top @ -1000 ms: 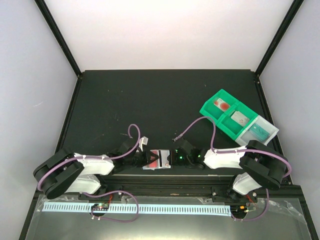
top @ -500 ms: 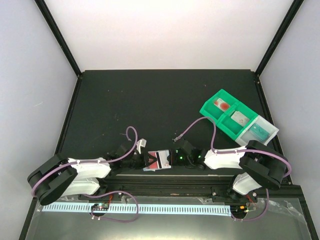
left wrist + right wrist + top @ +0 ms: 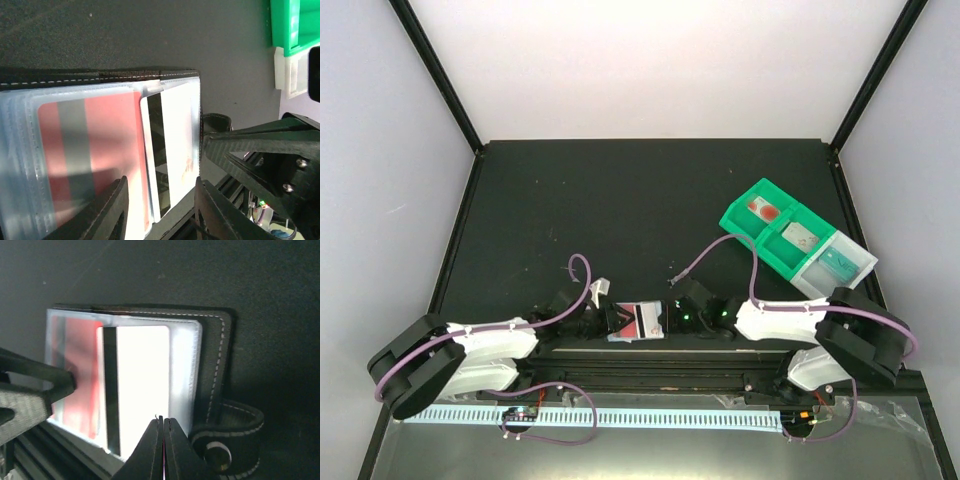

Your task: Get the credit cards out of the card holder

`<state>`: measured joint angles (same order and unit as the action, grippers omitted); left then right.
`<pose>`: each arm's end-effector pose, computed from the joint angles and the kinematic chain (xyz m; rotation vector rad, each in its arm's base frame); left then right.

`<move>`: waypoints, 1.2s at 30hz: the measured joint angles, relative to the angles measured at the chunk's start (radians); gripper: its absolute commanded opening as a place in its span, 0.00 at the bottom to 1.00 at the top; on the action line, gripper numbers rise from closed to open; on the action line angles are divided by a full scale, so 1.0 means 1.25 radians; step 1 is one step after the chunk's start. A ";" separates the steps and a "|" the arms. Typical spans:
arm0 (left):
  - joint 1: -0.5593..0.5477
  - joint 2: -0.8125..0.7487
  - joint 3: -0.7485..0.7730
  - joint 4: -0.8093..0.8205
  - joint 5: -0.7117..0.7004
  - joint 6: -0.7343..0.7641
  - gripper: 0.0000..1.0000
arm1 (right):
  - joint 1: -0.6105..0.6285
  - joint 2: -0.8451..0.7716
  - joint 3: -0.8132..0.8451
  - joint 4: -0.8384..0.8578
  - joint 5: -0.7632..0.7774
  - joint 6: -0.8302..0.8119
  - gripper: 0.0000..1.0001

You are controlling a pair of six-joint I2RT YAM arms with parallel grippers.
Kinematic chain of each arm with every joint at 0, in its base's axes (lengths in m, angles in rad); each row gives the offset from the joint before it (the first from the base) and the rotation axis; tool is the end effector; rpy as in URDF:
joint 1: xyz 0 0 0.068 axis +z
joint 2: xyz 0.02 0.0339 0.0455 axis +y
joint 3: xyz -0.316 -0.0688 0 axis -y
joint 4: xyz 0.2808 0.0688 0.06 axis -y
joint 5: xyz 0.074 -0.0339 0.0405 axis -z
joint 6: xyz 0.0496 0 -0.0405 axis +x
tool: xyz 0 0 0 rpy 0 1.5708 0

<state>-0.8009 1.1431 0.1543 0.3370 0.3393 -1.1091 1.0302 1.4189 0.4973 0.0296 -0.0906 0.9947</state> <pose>0.1200 -0.1475 0.1262 -0.1791 2.5712 -1.2915 0.1337 0.2314 0.1424 -0.0919 2.7204 0.8803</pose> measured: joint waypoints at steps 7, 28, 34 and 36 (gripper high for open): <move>0.000 0.011 0.001 0.018 0.002 -0.001 0.41 | 0.001 -0.035 0.028 -0.027 -0.019 -0.006 0.04; -0.018 0.082 0.006 0.096 0.005 -0.039 0.42 | 0.005 0.059 0.005 0.068 -0.020 0.005 0.02; -0.032 0.129 0.027 0.115 0.005 -0.050 0.29 | 0.006 0.059 -0.007 0.092 -0.020 0.011 0.01; -0.034 0.133 0.027 0.111 0.003 -0.054 0.20 | 0.006 0.058 -0.011 0.101 -0.020 0.014 0.01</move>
<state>-0.8429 1.3094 0.1886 0.4763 0.3435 -1.1770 1.0374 1.4918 0.4831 0.1555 -0.1154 1.0122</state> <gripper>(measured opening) 0.310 0.016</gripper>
